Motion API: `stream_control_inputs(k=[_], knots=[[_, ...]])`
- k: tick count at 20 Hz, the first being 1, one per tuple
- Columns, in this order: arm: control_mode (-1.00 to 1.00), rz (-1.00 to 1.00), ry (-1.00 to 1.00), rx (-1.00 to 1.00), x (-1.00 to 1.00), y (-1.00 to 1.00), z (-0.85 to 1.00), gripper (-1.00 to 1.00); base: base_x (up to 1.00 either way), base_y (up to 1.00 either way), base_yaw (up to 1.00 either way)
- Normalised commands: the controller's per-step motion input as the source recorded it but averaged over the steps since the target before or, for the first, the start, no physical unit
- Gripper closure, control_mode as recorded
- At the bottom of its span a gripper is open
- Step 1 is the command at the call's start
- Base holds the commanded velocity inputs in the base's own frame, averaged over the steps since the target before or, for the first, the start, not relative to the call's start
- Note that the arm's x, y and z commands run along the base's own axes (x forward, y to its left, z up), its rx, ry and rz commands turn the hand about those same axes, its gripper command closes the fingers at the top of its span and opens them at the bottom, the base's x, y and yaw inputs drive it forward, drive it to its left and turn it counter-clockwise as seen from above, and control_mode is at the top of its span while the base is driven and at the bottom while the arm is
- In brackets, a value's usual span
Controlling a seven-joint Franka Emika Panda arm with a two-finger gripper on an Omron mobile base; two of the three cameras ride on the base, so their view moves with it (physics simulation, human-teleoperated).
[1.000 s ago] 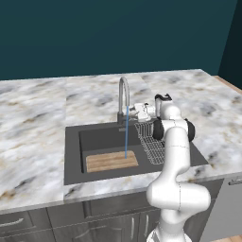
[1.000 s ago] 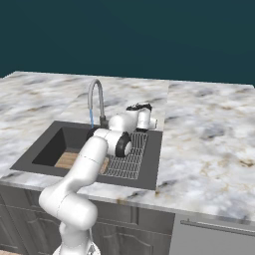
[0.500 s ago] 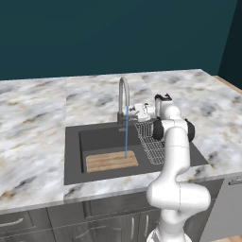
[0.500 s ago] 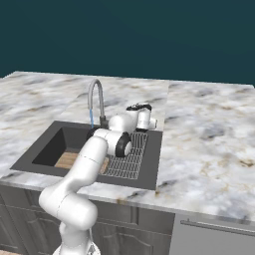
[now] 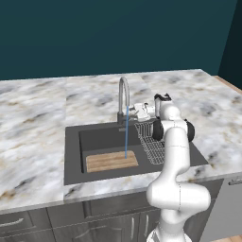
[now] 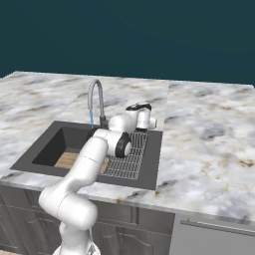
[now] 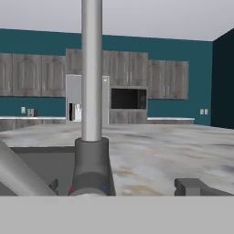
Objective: Turn on the sink faucet with hot water and rinse the cutting board for ten seconds, then turn off the faucet. Push the cutting board to reach the water if necessary.
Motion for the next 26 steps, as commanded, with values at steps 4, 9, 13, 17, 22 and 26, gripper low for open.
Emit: stream_control_inputs(k=[4, 9, 13, 17, 22, 26], knots=[[-1.00, 0.00, 0.00, -0.01, 0.26, 0.17, 0.09, -1.00, 0.00, 0.00, 0.00], [-1.00, 0.00, 0.01, -0.02, 0.27, 0.19, 0.06, -1.00, 0.00, 0.00, 0.00], [-1.00, 0.00, 0.00, -0.03, 0.36, 0.32, 0.07, -1.00, 0.00, 0.00, 0.00], [-1.00, 0.00, 0.00, -0.02, 0.40, 0.37, 0.10, -1.00, 0.00, 0.00, 0.00], [-1.00, 0.00, 0.02, -0.02, 0.33, 0.36, 0.06, -1.00, 0.00, 0.00, 0.00], [-1.00, 0.00, 0.02, -0.03, 0.26, 0.35, 0.00, -1.00, 0.00, 0.00, 0.00]])
